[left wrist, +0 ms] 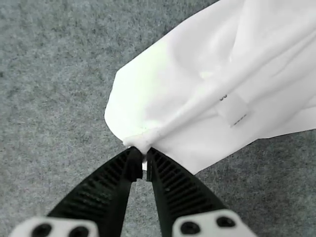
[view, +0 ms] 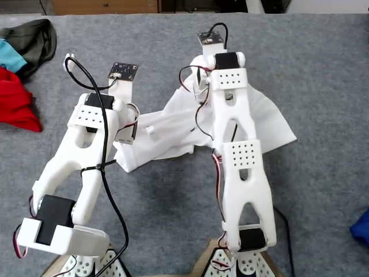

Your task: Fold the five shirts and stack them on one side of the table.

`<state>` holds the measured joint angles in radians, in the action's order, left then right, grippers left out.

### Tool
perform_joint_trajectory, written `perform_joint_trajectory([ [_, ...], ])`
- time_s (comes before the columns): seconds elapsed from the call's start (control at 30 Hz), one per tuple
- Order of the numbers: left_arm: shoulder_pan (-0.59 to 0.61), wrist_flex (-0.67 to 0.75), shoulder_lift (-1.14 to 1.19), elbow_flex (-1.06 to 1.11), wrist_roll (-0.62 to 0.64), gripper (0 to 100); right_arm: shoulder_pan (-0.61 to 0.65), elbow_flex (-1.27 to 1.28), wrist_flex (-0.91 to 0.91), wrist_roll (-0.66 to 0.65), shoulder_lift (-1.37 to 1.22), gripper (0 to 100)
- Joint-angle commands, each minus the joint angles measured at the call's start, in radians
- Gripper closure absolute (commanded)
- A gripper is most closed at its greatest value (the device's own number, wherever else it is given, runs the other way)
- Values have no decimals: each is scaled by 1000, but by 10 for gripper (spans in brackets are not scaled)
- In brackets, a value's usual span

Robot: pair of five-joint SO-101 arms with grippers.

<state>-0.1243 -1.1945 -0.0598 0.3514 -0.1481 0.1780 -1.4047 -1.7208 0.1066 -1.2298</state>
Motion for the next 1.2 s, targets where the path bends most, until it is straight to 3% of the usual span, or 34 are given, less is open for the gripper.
perform_joint_trajectory([
  [0.0,11,-2,-42,-6,2,981,-33,-10,61,-11,8,875],
  [0.83,6,-2,-42,-3,2,981,-74,-62,163,-9,-77,876],
  [1.03,6,-2,-42,-3,3,981,-84,-62,161,-8,-77,981],
  [1.17,6,-3,-42,-3,3,981,-91,-62,161,-6,-77,991],
])
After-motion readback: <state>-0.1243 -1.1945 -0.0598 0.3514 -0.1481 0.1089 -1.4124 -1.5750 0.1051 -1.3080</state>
